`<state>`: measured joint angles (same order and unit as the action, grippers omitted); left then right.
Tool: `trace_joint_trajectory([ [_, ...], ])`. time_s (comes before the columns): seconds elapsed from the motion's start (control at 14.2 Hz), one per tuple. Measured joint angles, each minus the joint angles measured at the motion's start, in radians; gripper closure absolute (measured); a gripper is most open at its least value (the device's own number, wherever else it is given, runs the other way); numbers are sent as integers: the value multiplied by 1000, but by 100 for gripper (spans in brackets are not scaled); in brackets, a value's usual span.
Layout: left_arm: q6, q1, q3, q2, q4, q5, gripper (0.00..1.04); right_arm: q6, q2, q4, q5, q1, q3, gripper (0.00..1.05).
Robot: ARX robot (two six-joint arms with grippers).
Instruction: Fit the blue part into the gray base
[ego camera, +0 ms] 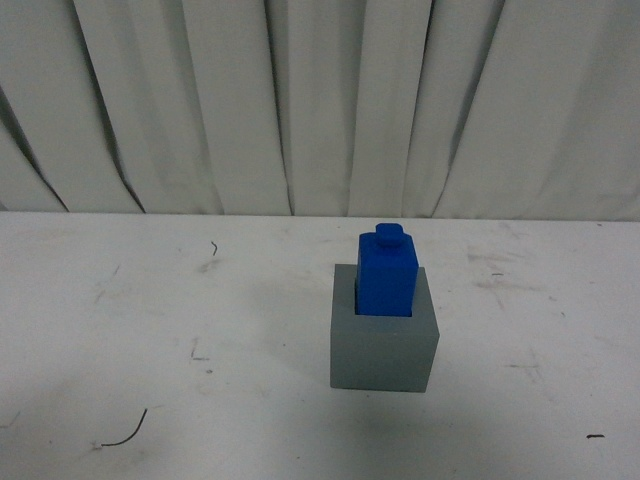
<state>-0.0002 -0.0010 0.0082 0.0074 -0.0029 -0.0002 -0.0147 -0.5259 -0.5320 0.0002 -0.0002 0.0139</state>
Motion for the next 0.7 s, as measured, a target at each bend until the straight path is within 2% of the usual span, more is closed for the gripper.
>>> trace_joint_trajectory([
  [0.7,0,0,0,0,0,0,7,0,269,275,0,0,0,103],
])
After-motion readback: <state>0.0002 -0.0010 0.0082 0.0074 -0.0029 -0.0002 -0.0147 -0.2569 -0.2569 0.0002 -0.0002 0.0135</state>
